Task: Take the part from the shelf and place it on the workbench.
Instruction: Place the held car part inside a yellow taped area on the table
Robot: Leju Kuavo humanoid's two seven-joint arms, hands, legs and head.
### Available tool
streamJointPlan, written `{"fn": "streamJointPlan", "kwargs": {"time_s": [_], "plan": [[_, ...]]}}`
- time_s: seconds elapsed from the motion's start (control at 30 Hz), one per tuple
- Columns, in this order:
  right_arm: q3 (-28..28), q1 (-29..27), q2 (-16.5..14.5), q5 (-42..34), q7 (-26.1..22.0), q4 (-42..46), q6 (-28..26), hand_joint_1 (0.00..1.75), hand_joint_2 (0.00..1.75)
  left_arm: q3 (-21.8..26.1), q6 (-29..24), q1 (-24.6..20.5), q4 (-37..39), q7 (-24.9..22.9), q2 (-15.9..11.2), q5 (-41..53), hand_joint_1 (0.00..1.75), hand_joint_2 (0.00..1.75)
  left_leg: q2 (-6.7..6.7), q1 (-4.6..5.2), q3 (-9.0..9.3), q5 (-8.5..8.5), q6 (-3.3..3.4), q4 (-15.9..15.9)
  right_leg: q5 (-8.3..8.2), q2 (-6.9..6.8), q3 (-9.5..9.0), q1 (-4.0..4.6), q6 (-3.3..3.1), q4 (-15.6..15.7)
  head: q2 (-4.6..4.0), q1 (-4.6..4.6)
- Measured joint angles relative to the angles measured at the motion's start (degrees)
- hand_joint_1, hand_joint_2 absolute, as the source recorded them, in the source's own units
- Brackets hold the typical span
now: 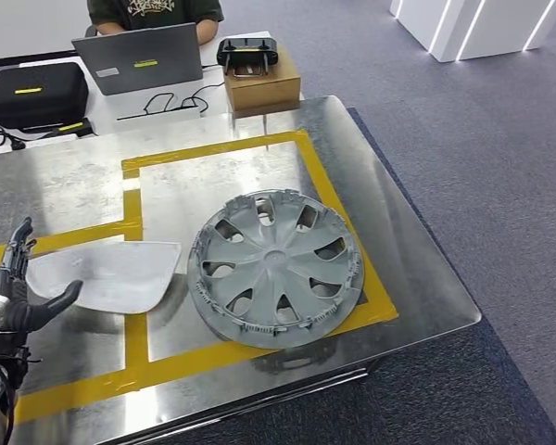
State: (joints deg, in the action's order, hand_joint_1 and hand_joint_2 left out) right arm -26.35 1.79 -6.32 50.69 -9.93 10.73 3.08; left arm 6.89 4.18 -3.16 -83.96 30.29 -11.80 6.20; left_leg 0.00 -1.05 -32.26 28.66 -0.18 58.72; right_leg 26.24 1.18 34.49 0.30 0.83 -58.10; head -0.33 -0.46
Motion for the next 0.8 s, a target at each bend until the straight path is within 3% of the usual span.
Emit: {"fn": "streamJointPlan", "kwargs": {"time_s": [0.27, 0.8], "plan": [[0.02, -0.28, 0.0, -0.78, -0.24, 0.0, -0.8, 0.0, 0.0, -3.0, -2.43, 3.38, -5.9, 2.69, 1.93, 2.34, 0.0, 1.75, 0.0, -0.07, 0.03, -0.05, -0.07, -0.15, 0.03, 0.04, 0.05, 0.07, -0.06, -0.03, 0.0, -0.01], [-0.43, -1.37, -0.02, -2.63, -0.98, 0.0, -1.93, 0.0, 0.0, -15.2, -10.73, 13.52, -20.49, 8.54, 5.79, 10.8, 0.0, 1.75, 0.0, -0.07, 0.03, -0.01, -0.05, -0.17, 0.11, 0.01, 0.05, 0.07, -0.12, -0.02, 0.0, 0.01]]}}
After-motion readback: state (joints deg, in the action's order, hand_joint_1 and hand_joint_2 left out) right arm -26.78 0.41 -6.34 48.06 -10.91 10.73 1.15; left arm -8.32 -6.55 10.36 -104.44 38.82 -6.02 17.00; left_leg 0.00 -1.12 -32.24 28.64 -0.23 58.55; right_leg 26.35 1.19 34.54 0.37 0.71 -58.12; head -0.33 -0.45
